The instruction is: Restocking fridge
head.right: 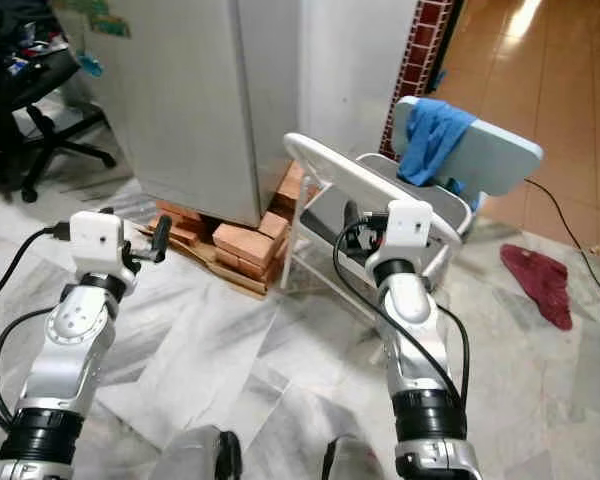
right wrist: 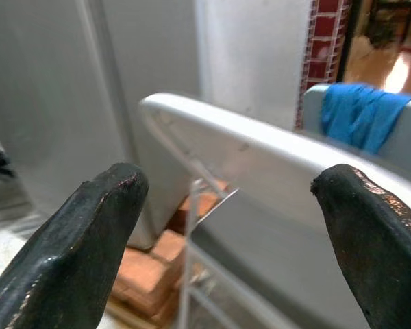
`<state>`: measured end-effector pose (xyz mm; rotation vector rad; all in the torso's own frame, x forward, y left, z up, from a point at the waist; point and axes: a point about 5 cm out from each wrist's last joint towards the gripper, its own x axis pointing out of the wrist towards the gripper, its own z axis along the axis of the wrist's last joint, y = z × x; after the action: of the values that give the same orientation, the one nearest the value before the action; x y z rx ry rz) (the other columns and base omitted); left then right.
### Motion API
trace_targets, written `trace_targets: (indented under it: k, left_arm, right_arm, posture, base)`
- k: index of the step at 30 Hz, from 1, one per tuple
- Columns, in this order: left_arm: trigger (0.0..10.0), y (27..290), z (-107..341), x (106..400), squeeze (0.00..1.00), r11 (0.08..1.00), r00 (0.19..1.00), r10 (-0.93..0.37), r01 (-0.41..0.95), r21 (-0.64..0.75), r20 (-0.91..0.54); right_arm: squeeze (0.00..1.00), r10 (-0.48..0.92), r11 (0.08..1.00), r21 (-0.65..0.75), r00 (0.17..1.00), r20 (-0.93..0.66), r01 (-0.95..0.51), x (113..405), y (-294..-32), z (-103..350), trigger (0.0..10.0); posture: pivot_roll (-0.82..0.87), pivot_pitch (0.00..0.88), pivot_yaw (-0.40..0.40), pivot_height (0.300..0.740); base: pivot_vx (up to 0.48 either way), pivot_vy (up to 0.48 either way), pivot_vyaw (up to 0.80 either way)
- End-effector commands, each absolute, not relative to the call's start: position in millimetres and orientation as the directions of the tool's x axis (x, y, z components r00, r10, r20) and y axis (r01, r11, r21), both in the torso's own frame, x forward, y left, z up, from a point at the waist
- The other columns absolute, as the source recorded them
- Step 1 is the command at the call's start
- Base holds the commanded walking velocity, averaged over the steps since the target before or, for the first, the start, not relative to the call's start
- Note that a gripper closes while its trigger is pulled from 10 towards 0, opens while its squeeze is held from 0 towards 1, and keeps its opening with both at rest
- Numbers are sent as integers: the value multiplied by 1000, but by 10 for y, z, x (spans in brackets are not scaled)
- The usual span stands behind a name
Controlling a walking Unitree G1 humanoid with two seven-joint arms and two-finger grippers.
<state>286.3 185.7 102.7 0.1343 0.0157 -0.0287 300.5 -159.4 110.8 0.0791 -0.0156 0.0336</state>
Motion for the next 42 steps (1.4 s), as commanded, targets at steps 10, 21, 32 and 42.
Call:
trace_targets:
  k: [10, 21, 32, 42]
  left_arm:
    - [10000, 1919, 967, 2746, 0, 991, 999, -24, 27, 130, -27]
    - [10000, 1787, 1049, 2838, 0, 989, 995, -96, 93, 117, 19]
    - [10000, 1770, 991, 2850, 0, 993, 997, -82, 82, 90, -4]
    - [10000, 1772, 959, 2869, 0, 995, 997, -71, 72, 64, -11]
  right_arm:
    - [0, 2, 987, 161, 997, 72, -14, 2852, -1703, 1135, 10000]
    - [0, -27, 988, 153, 998, 65, 17, 2795, -1770, 1127, 10000]
    - [0, -36, 987, 159, 998, 44, 29, 2754, -1785, 1088, 10000]
    - [0, -41, 984, 176, 999, 32, 35, 2761, -1783, 1066, 10000]
  posture:
    - [-27, 54, 14, 740]
    - [-66, 65, 31, 740]
    - [-74, 58, 24, 740]
    - [-77, 53, 24, 740]
  base:
    - [-227, 403, 0]
    - [0, 477, 0]
    - [0, 87, -57]
    - [0, 480, -800]
